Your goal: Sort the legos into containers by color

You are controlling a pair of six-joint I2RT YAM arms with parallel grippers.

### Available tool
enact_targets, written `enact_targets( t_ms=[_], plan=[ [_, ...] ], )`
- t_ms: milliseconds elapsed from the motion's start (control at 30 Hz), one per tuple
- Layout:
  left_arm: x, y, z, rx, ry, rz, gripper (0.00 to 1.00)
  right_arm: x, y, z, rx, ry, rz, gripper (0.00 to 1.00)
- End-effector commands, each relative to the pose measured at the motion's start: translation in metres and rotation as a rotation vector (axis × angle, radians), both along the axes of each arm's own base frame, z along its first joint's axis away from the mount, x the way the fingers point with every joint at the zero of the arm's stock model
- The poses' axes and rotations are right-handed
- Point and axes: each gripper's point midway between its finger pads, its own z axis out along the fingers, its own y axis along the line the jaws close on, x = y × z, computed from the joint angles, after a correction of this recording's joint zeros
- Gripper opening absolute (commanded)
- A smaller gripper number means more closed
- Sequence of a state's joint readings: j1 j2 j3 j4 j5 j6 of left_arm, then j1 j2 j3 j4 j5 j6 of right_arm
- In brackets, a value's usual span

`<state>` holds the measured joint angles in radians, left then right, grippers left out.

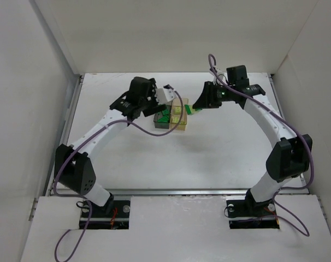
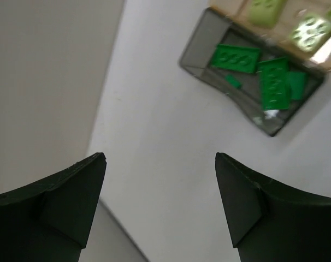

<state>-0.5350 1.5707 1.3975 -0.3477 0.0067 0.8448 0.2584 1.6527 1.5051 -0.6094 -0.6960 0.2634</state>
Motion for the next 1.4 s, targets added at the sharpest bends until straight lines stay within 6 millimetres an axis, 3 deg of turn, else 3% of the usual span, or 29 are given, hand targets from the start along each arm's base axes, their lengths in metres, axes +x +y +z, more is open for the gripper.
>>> enact_targets(
  t_ms=[0,67,100,133,167,200,233,267,300,333,400,433,467,533,567,633,667,700,833,900,1067,1367],
  plan=[
    [0.045,0.041,0.08,0.141,-0.464,-0.036,0.78,0.002,0.008,0.025,0.041,-0.02,0.02,0.0],
    [0.052,0.058,0.097,0.169,-0.547,-0.085,0.79,0.002,0.009,0.029,0.049,-0.028,0.027,0.0],
    [0.051,0.06,0.091,0.185,-0.53,-0.124,0.79,0.001,0.01,0.026,0.053,-0.025,0.044,0.0],
    [0.048,0.058,0.107,0.184,-0.55,-0.17,0.79,-0.001,0.011,0.026,0.054,-0.022,0.057,0.0],
    [0.041,0.045,0.109,0.135,-0.524,-0.265,0.79,-0.002,0.012,0.026,0.06,-0.021,0.064,0.0],
    [0.025,0.039,0.092,0.116,-0.407,-0.327,0.8,-0.004,0.011,0.03,0.058,-0.038,0.07,0.0],
    [0.017,0.029,0.113,0.07,-0.406,-0.373,0.8,-0.006,0.015,0.035,0.063,-0.058,0.082,0.0],
    [-0.004,0.003,0.111,-0.013,-0.355,-0.492,0.8,-0.006,0.016,0.035,0.063,-0.058,0.082,0.0],
    [-0.017,-0.007,0.102,-0.03,-0.312,-0.56,0.84,-0.008,0.02,0.037,0.072,-0.065,0.1,0.0],
    [-0.036,-0.015,0.08,-0.026,-0.254,-0.623,0.87,-0.01,0.02,0.04,0.075,-0.074,0.1,0.0],
    [-0.066,-0.035,0.079,-0.019,-0.334,-0.703,0.91,-0.013,0.024,0.041,0.08,-0.063,0.106,0.0],
    [-0.062,-0.045,0.102,-0.059,-0.481,-0.676,0.91,-0.014,0.027,0.04,0.075,-0.064,0.108,0.0],
    [-0.076,-0.045,0.083,-0.073,-0.5,-0.663,0.94,-0.012,0.027,0.043,0.074,-0.064,0.092,0.0],
    [-0.083,-0.056,0.096,-0.126,-0.589,-0.62,1.0,-0.013,0.029,0.048,0.082,-0.063,0.075,0.0],
    [-0.087,-0.059,0.093,-0.181,-0.54,-0.592,1.0,-0.013,0.03,0.042,0.086,-0.041,0.066,0.0],
    [-0.091,-0.067,0.09,-0.236,-0.436,-0.568,1.0,-0.011,0.031,0.052,0.121,-0.052,0.028,0.0],
    [-0.095,-0.068,0.078,-0.255,-0.343,-0.557,1.0,-0.012,0.031,0.058,0.136,-0.061,0.02,0.0],
    [-0.1,-0.075,0.083,-0.324,-0.28,-0.535,1.0,-0.014,0.033,0.061,0.143,-0.069,0.013,0.0],
    [-0.098,-0.093,0.072,-0.448,-0.109,-0.467,1.0,-0.011,0.039,0.063,0.142,-0.08,-0.022,0.0],
    [-0.107,-0.104,0.065,-0.467,-0.023,-0.476,1.0,-0.008,0.039,0.06,0.123,-0.088,-0.045,0.0],
    [-0.116,-0.115,0.061,-0.495,0.056,-0.51,1.0,-0.014,0.042,0.061,0.108,-0.094,-0.051,0.0],
    [-0.082,-0.111,0.048,-0.457,0.025,-0.36,1.0,-0.021,0.05,0.062,0.109,-0.104,-0.031,0.0]
  ],
)
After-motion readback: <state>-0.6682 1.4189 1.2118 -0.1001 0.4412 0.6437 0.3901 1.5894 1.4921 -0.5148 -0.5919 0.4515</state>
